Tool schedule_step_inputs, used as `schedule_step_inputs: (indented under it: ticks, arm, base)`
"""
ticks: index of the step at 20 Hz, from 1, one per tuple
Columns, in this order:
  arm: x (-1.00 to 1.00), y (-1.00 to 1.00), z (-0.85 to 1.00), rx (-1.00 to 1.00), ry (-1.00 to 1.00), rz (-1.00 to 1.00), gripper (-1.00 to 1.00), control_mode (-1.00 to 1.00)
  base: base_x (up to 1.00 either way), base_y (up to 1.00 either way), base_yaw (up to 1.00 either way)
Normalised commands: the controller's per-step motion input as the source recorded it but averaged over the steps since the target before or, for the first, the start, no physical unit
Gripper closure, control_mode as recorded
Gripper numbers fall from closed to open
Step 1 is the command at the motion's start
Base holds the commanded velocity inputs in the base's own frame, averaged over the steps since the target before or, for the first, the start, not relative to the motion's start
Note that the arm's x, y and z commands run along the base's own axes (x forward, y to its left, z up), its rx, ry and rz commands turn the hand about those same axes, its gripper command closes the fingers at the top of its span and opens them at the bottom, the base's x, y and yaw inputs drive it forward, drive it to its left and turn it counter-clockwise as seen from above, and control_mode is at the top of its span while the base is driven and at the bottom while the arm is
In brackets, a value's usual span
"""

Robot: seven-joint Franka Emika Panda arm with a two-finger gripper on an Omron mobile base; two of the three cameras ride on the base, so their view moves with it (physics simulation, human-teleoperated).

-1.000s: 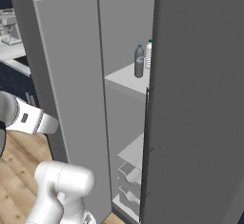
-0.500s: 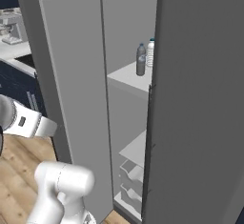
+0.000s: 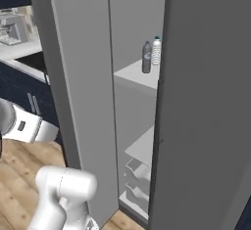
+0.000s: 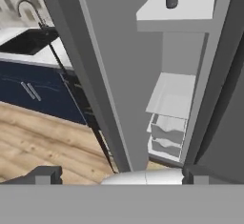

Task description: Take the bottled waters from the counter and place them in the freezer to freeze. Close the freezer door after placing the bottles.

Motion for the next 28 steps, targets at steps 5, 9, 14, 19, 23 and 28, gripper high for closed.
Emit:
schedule_step_inputs:
  ticks: [5, 9, 14, 19, 23, 28]
  arm:
    - [0.00, 0.00, 0.00, 0.00, 0.00, 0.00, -1.00, 1.00]
    - [0.00, 0.00, 0.00, 0.00, 0.00, 0.00, -1.00, 1.00]
    - [0.00, 0.00, 0.00, 0.00, 0.00, 0.00, -1.00, 1.00]
    - [0.00, 0.00, 0.00, 0.00, 0.00, 0.00, -1.00, 1.00]
    - [0.00, 0.00, 0.00, 0.00, 0.00, 0.00, -1.00, 1.00]
    - [0.00, 0.00, 0.00, 0.00, 0.00, 0.00, -1.00, 1.00]
  base:
    - [-0.55, 0.38, -0.37]
    - [-0.42, 0.56, -0.40]
    - [-0.36, 0.62, -0.42]
    - [-0.02, 0.77, -0.36]
    - [0.00, 0.68, -0.31]
    - [0.00, 0.51, -0.29]
